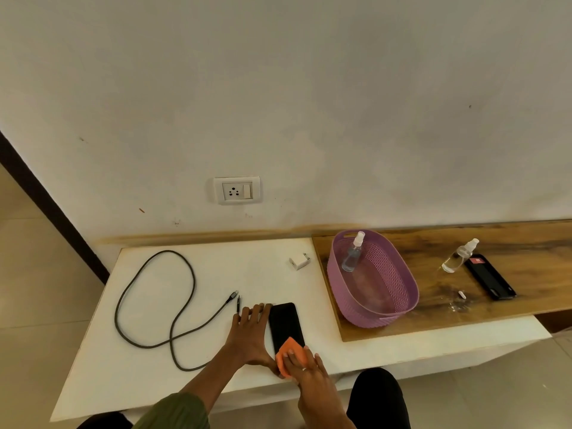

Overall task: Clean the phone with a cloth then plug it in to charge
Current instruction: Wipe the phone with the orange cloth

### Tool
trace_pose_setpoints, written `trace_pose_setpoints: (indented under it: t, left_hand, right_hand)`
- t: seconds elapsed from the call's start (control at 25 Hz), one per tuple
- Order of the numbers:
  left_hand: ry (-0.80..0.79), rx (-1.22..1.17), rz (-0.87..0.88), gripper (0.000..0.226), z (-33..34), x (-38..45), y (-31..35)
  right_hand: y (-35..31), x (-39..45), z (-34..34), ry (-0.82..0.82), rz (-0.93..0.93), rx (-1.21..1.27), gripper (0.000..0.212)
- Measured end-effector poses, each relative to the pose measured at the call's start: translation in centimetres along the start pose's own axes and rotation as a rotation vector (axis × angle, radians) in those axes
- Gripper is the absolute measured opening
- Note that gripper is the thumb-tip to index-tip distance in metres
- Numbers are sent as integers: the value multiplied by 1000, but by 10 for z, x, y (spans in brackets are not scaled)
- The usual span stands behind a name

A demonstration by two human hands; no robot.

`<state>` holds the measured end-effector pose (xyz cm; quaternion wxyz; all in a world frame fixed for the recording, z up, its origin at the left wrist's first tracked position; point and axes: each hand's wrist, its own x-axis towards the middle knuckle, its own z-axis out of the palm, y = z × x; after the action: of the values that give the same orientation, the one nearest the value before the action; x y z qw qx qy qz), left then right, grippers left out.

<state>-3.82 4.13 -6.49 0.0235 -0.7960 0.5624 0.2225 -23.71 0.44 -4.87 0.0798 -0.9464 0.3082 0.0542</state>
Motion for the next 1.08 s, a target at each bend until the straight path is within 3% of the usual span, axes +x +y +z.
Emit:
trace_pose_setpoints:
  t: [0.04,0.16,0.24,0.32,0.52,0.72,0.84,1.08]
  left_hand:
    - [3,3,-1,152,-1,-1,0]
    - [-5,5,-4,153,-2,0,1]
    - [-13,-15,-10,155,-2,0,0]
    - [-35,-28,-13,157,-1,0,0]
    - [-58,-67,-2,158,3,3,-4]
    - [-47,-94,6,158,3,3,-5]
    - [-35,-105,4,161,2,2,-5]
    - [-50,-123,-18,166,0,1,-2]
  right_hand:
    - [-1,0,-2,-5,-4,-8,142]
    - [-3,-4,-16,-130,2,-48,103]
    - [-3,0,-20,-235,-21,-74,91]
    - [-2,15,-14,-228,30,-34,82]
    - [-1,56,-13,-125,81,57,81]
    - [5,83,-18,-88,100,125,65]
    - [10,85,-25,-38,178,339,56]
    - [27,82,-79,198,108,459,79]
